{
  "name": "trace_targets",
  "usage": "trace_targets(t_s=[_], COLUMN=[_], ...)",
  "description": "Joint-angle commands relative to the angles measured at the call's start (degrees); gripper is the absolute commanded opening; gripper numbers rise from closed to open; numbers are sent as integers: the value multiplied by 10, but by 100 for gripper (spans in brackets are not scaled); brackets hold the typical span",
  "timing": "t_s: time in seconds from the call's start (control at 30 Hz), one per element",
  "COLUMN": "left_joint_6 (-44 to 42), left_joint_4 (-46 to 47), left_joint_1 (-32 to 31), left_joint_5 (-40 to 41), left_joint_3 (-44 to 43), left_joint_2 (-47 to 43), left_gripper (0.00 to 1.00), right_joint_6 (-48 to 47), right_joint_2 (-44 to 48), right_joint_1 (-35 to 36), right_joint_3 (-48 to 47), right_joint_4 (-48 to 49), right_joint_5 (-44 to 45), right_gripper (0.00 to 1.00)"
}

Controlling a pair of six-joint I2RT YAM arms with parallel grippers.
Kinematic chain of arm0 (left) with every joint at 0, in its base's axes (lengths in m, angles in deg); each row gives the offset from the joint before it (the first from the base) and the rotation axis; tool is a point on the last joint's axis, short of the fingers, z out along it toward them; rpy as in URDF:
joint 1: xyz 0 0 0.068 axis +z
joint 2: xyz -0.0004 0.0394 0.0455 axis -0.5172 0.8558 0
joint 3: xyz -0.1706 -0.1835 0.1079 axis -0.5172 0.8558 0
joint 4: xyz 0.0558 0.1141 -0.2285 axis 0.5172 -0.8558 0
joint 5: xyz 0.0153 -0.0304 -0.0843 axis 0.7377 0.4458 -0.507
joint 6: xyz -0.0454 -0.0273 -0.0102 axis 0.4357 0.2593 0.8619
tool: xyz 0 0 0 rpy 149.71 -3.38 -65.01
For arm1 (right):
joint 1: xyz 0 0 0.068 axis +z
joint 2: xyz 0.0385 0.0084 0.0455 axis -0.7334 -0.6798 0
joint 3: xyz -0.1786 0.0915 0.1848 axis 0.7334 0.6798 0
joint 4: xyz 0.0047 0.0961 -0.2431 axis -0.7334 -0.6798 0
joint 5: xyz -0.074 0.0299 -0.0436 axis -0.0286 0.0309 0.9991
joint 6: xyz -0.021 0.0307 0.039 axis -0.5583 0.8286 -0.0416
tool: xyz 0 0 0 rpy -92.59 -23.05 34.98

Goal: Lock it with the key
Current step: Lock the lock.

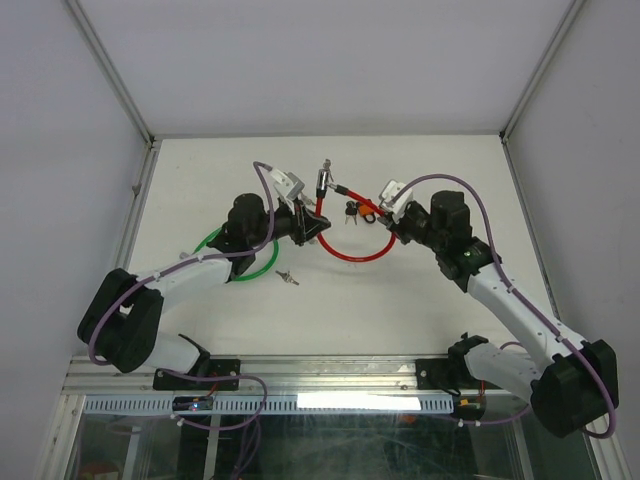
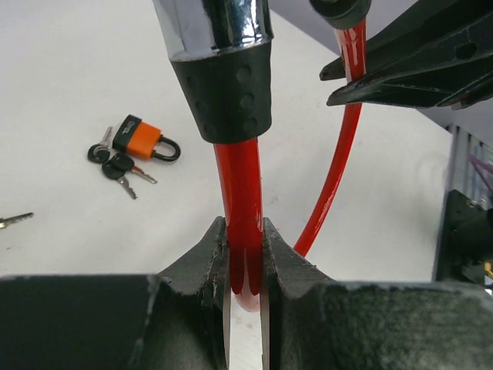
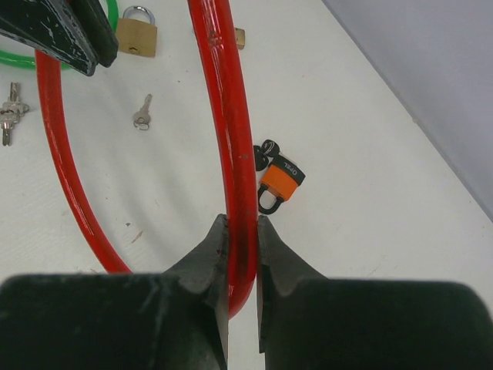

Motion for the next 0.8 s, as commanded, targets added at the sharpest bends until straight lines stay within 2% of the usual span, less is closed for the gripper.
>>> trace_targets(t_s=[0.0, 0.23, 0.47, 0.77], left_joint_6=[-72, -91, -132, -136], left_joint_4=[-13, -21, -73, -85], left_joint_1=[-11, -14, -34, -36], left_joint_5=[130, 160, 192, 208], left_joint_3=[-29, -25, -49, -53], left_joint_2=[-36, -48, -38, -37], left_gripper=[0, 0, 0, 0], right_joint_6=[3, 8, 10, 12], right_joint_2=[-12, -24, -25, -22], right_joint_1=[13, 13, 13, 12], right_joint_3=[-20, -27, -27, -26], right_joint_4=[-8, -18, -19, -15], right_joint_5=[7, 13, 10, 11], right_gripper=[0, 0, 0, 0])
